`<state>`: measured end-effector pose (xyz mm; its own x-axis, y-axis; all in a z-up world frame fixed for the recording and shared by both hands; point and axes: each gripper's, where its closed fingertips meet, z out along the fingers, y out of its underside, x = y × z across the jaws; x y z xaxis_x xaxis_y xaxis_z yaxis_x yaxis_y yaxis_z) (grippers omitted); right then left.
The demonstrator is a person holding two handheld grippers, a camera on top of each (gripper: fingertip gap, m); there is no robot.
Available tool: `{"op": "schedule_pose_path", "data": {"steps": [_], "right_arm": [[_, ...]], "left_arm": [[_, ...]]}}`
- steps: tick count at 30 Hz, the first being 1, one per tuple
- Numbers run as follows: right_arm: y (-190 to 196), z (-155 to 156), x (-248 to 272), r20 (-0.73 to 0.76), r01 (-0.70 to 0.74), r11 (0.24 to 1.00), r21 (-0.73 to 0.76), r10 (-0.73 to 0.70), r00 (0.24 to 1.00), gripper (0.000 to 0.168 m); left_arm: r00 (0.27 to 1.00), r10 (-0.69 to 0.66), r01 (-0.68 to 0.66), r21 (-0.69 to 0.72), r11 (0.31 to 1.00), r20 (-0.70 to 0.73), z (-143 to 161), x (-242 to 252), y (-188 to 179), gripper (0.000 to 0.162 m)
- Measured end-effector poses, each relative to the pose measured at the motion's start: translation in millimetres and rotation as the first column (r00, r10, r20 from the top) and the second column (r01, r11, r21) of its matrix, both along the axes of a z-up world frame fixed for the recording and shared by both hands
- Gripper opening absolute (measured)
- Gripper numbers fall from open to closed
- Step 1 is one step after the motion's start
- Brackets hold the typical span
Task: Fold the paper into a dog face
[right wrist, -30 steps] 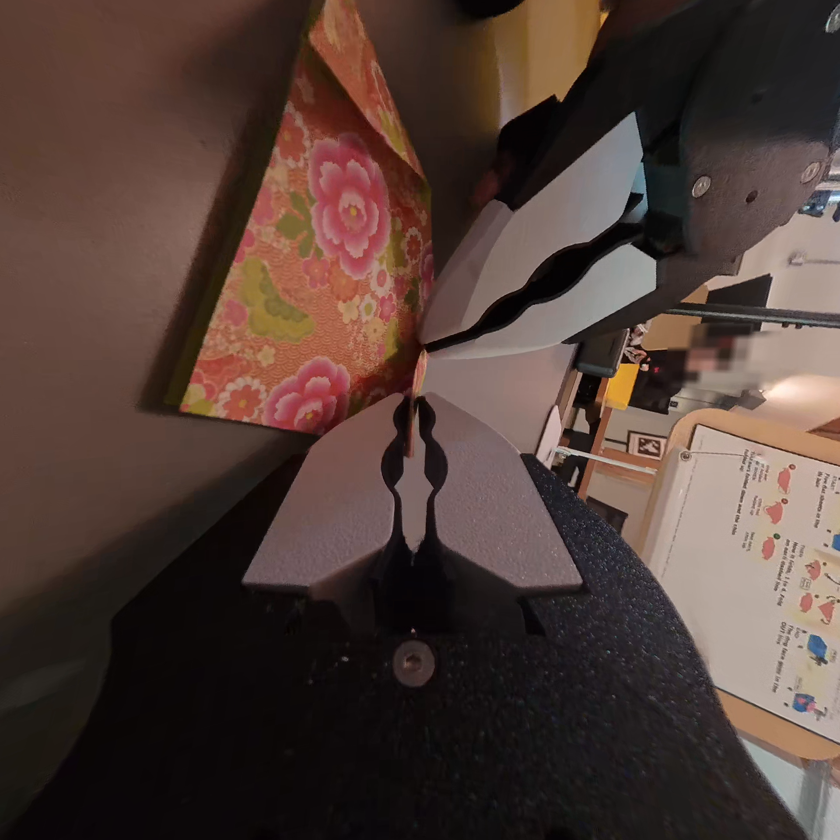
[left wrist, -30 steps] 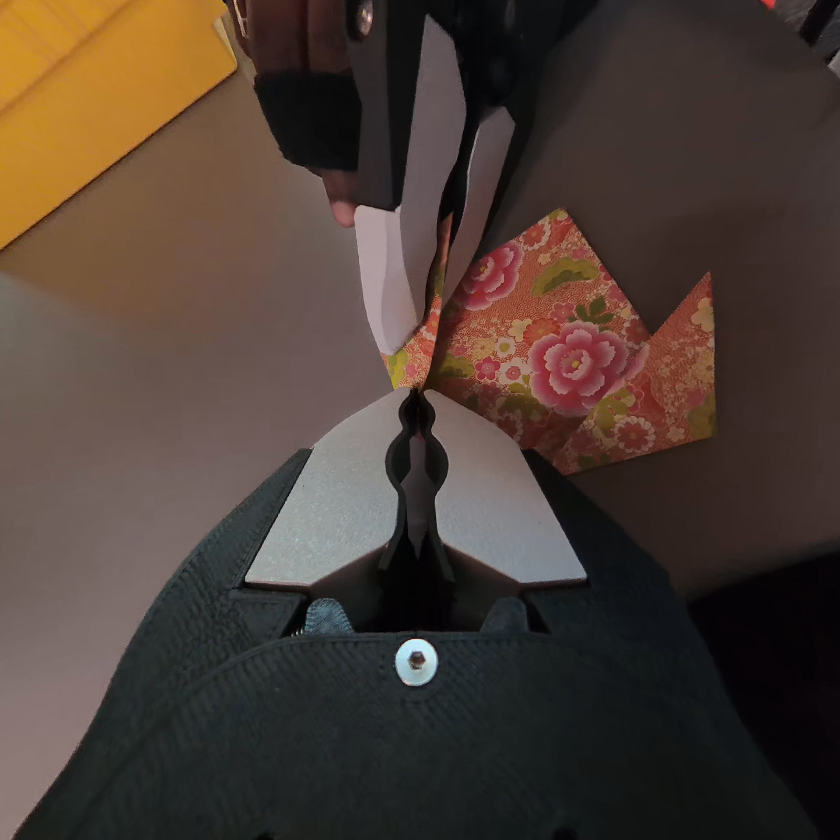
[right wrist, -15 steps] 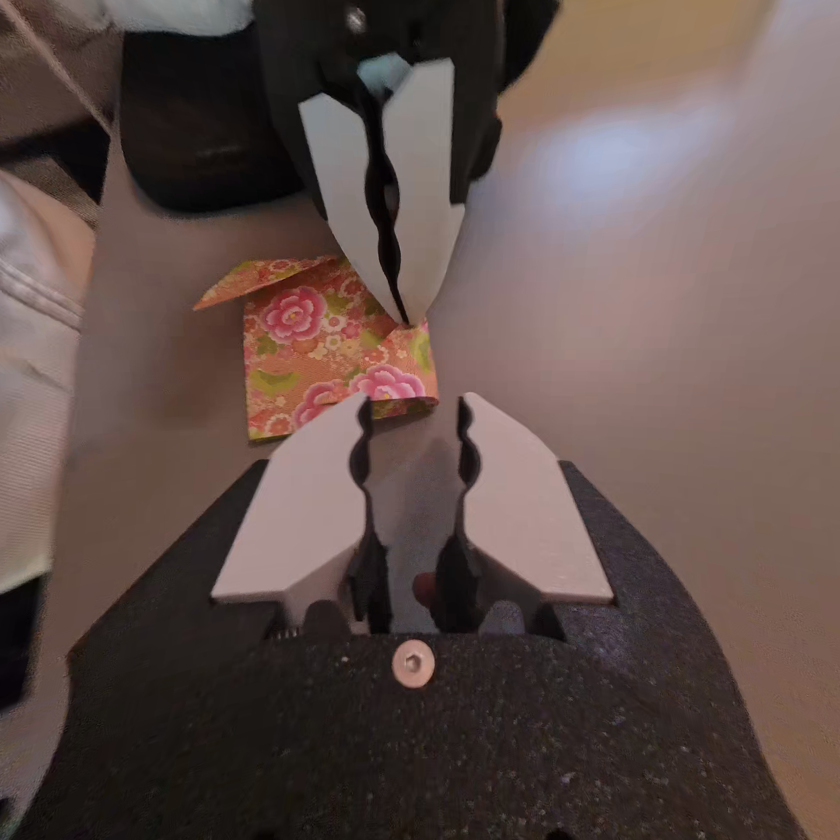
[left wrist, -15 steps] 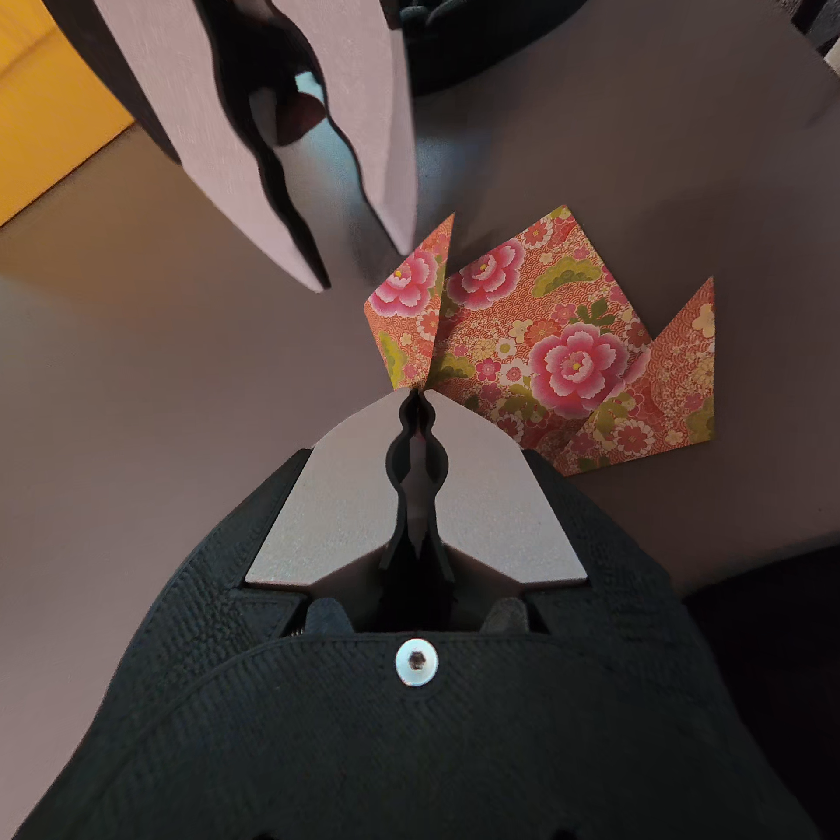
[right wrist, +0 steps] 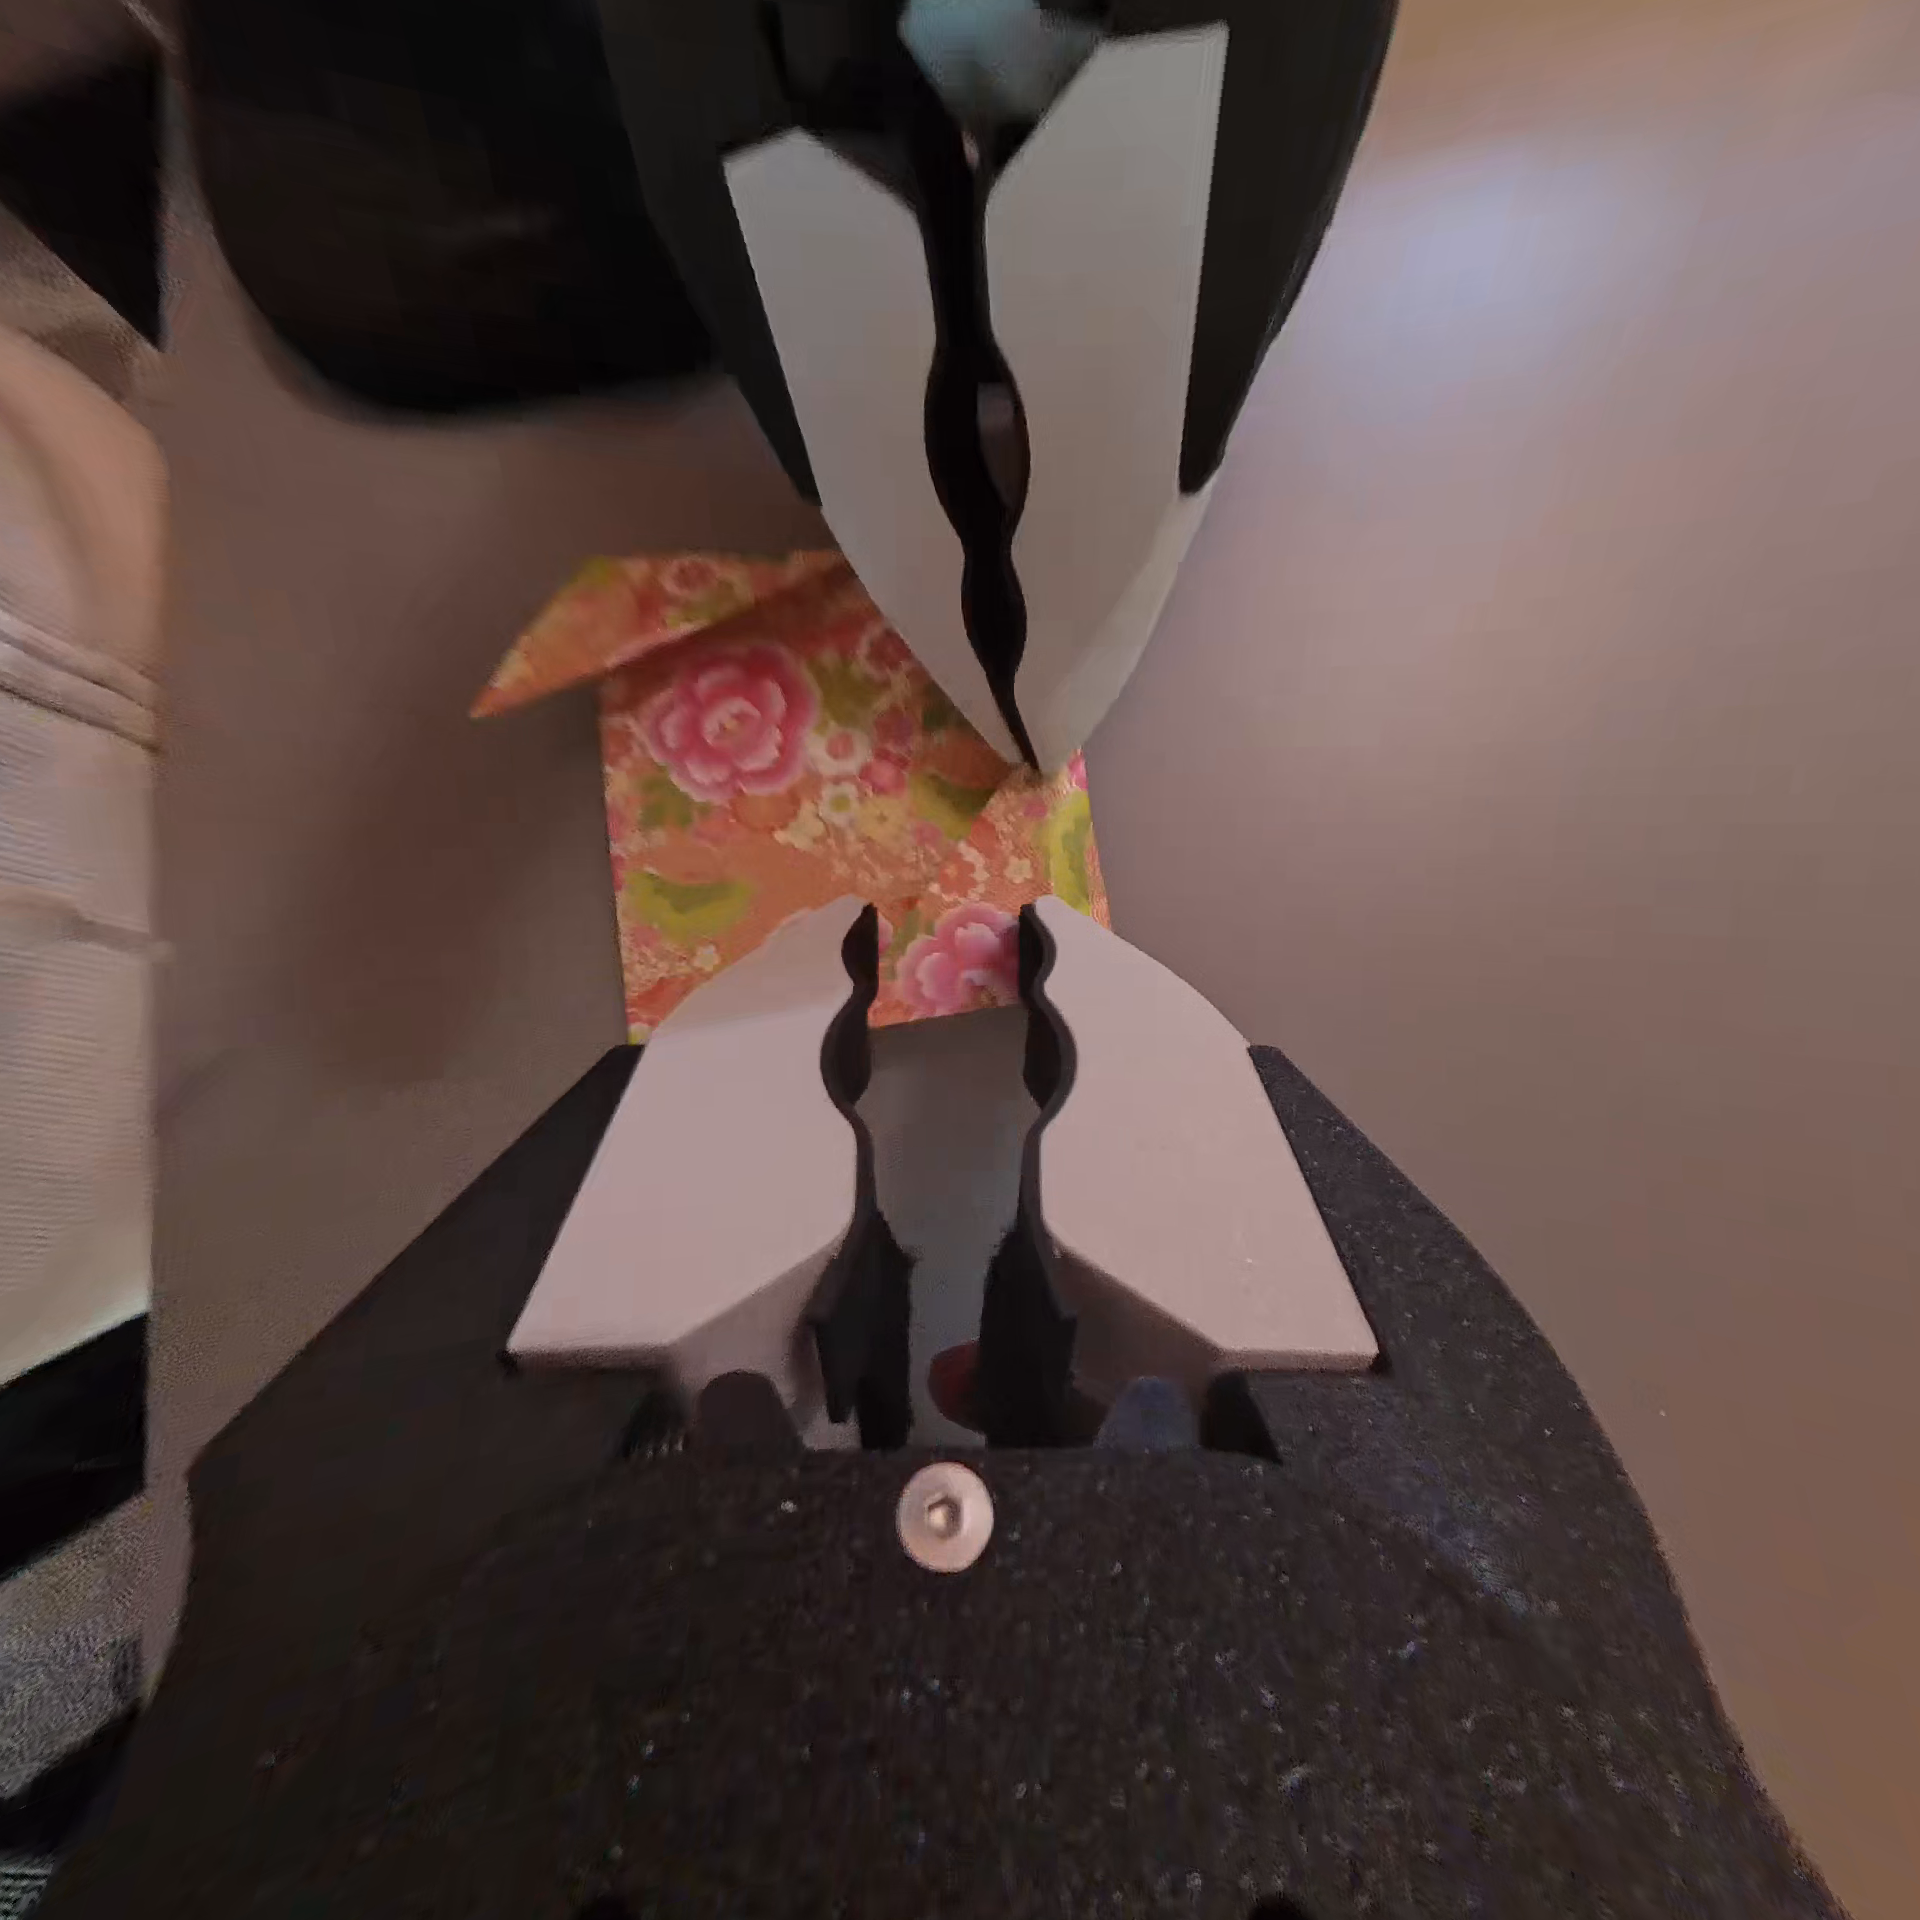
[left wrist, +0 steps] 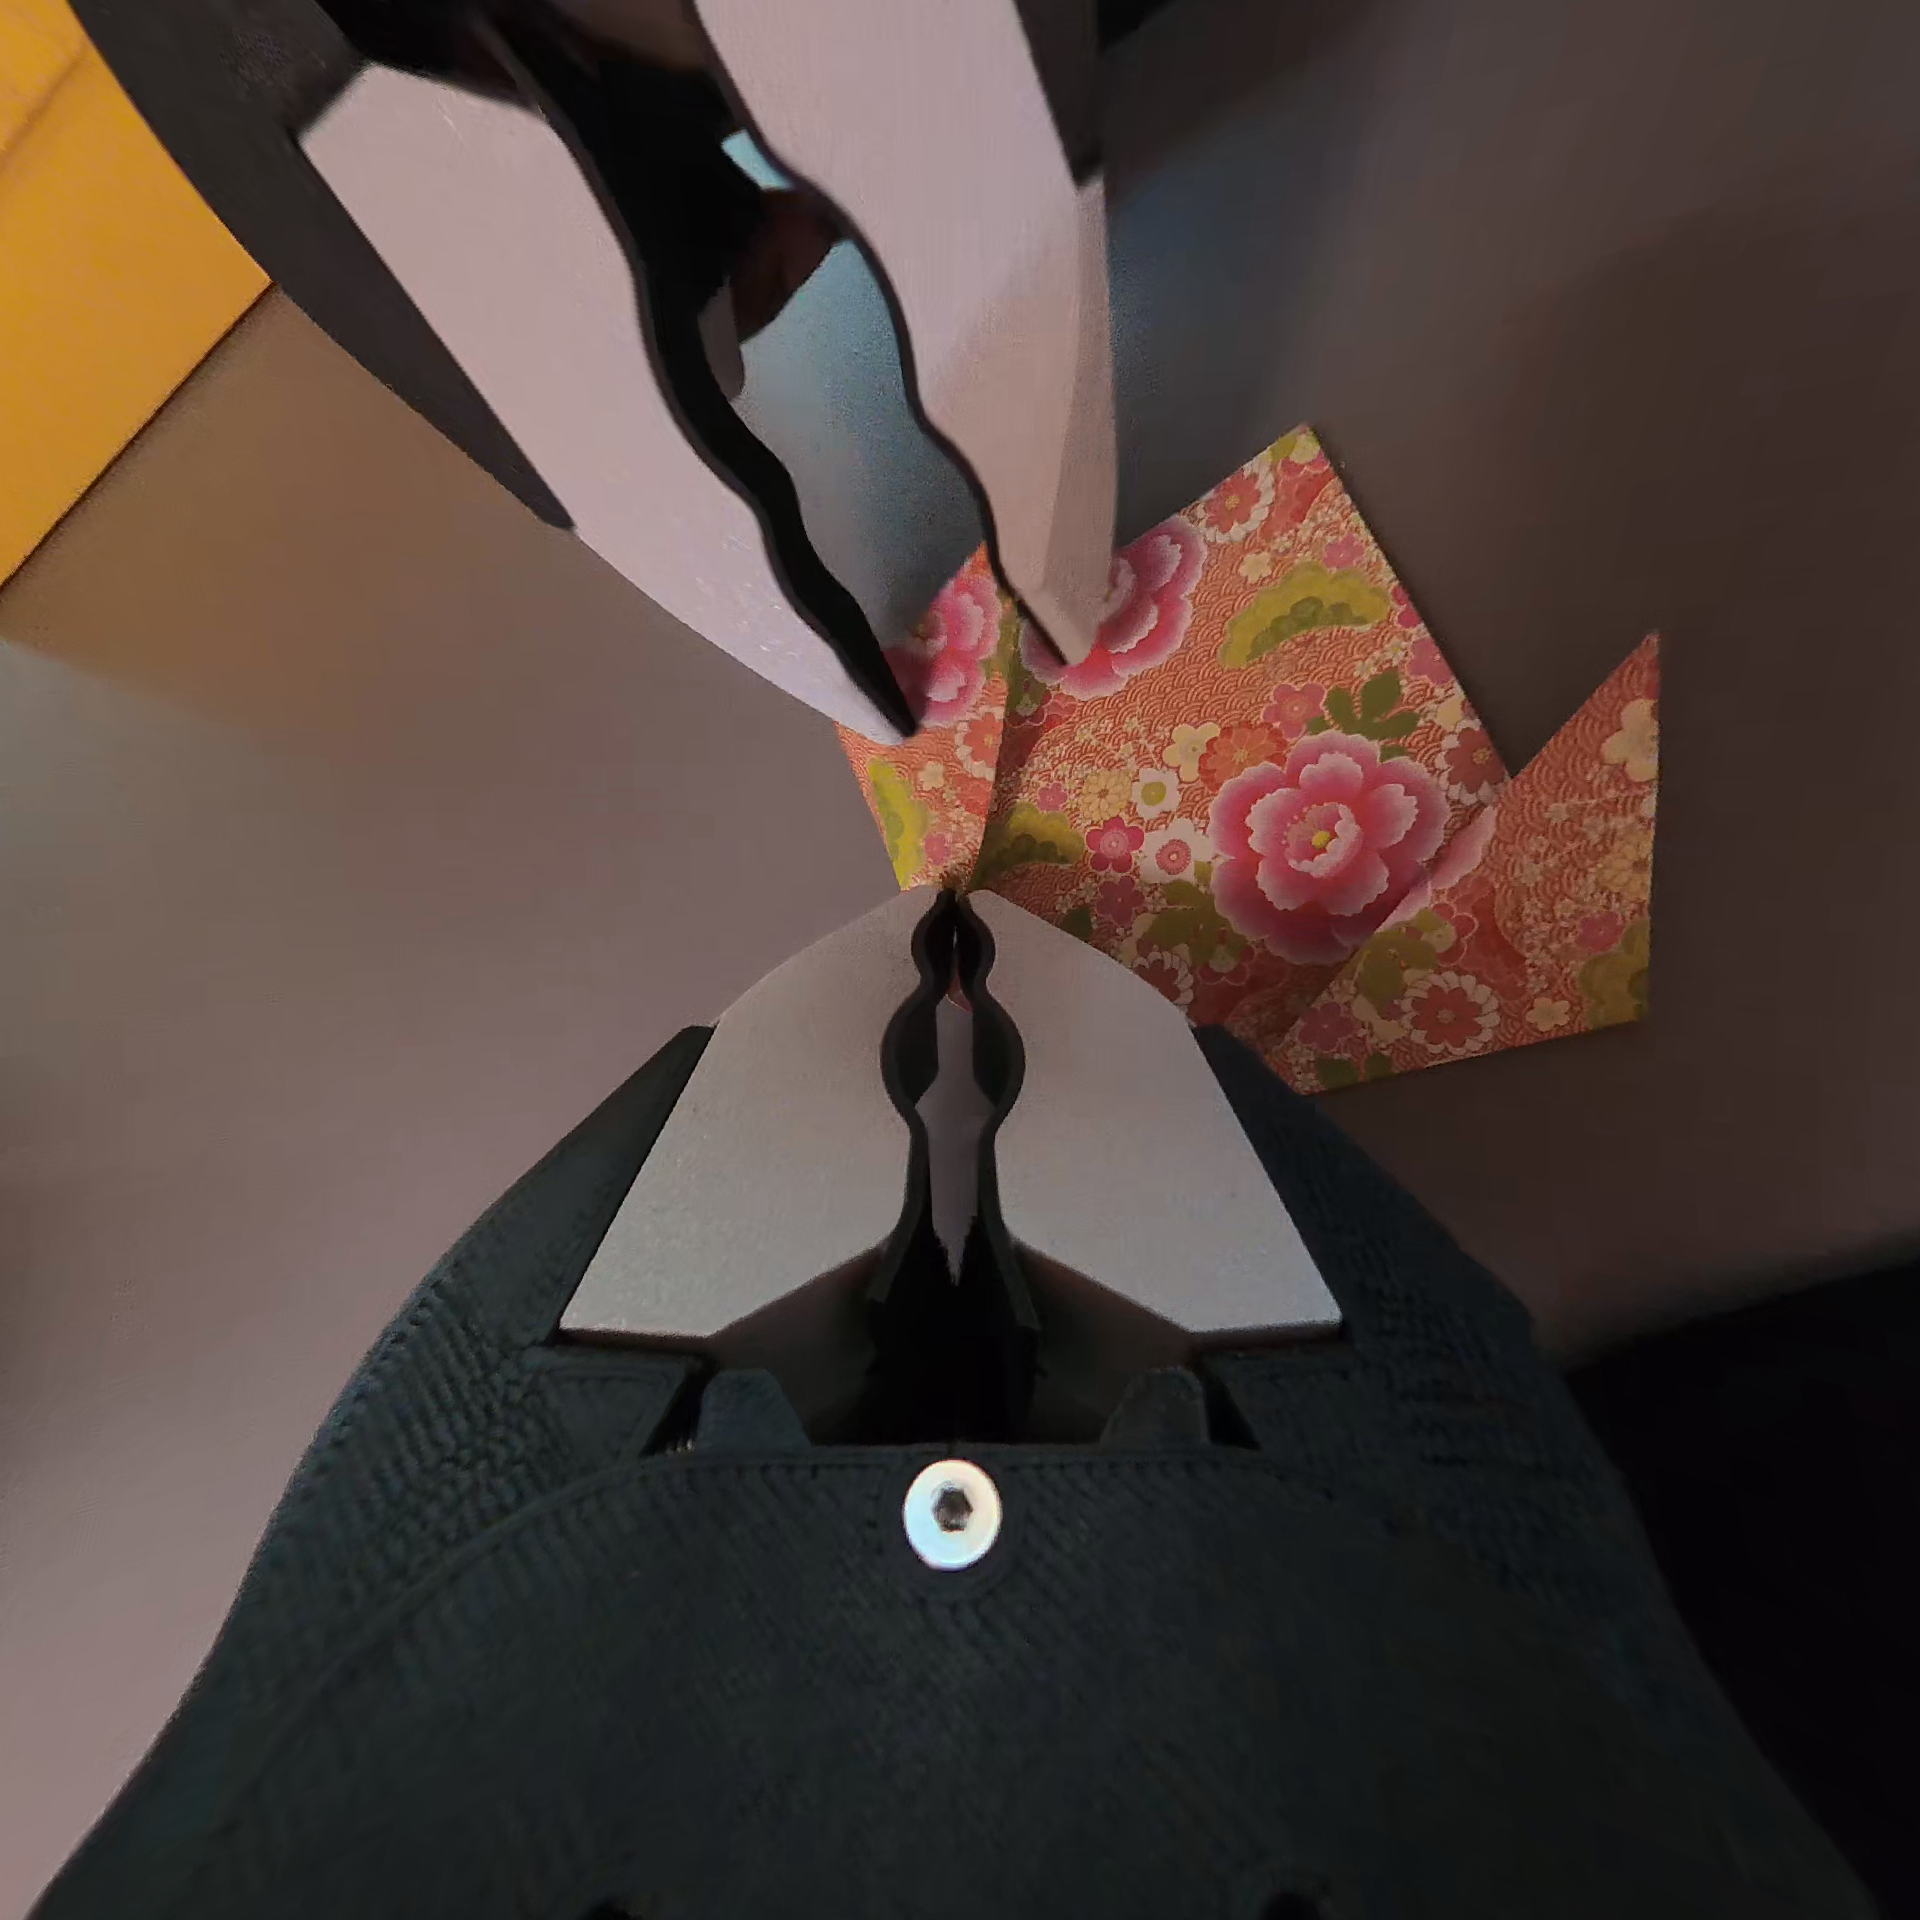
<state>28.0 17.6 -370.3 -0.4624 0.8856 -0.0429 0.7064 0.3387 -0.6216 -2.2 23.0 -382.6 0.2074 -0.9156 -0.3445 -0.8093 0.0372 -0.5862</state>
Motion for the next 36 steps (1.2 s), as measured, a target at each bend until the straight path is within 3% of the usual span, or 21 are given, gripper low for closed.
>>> {"op": "schedule_pose_path", "data": {"steps": [9, 16, 18, 22, 24, 25, 27, 29, 31, 36], "right_arm": [[11, -4, 3, 0.01, -0.011, 0.999, 0.053, 0.011, 1.0, 0.023], [20, -1, 1, -0.087, -0.092, 0.942, 0.324, 0.127, 0.988, 0.014], [19, 0, 0, -0.102, -0.089, 0.942, 0.323, 0.128, 0.986, 0.017], [24, 9, -6, -0.135, 0.001, 0.987, 0.16, 0.02, 0.991, 0.022], [26, 17, -11, -0.125, 0.104, 0.993, -0.047, -0.109, 0.986, 0.037], [28, 20, -11, -0.063, 0.174, 0.964, -0.2, -0.19, 0.98, 0.045], [36, 18, -9, 0.137, 0.341, 0.81, -0.476, -0.315, 0.939, 0.035], [39, 15, -9, 0.257, 0.416, 0.652, -0.634, -0.33, 0.908, 0.027], [40, 7, -10, 0.311, 0.455, 0.603, -0.655, -0.333, 0.89, 0.025], [29, -1, -20, 0.349, 0.46, 0.595, -0.659, -0.3, 0.888, 0.018]], "left_arm": [[0.998, -0.043, 0.043, 0.007, 0.999, -0.038, 0, 1, -1, 0.0], [0.998, -0.048, 0.049, 0.054, 0.997, -0.03, 1, 1, -1, 0.0], [0.999, -0.038, 0.039, 0.065, 0.997, -0.029, 1, 1, -1, 0.0], [1.0, -0.018, 0.019, 0.065, 0.998, -0.011, 1, 1, -1, 0.0], [1.0, -0.005, 0.005, 0.058, 0.998, 0.0, 1, 1, -1, 0.0], [1.0, -0.004, 0.005, 0.066, 0.998, -0.003, 1, 1, -1, 0.0], [1.0, -0.005, 0.006, 0.088, 0.996, -0.015, 1, 1, -1, 0.0], [1.0, -0.001, 0.003, 0.104, 0.995, -0.021, 1, 1, -1, 0.0], [1.0, 0.001, 0.002, 0.121, 0.993, -0.023, 1, 1, -1, 0.0], [1.0, -0.003, 0.007, 0.159, 0.987, -0.021, 2, 1, -1, 0.0]]}}
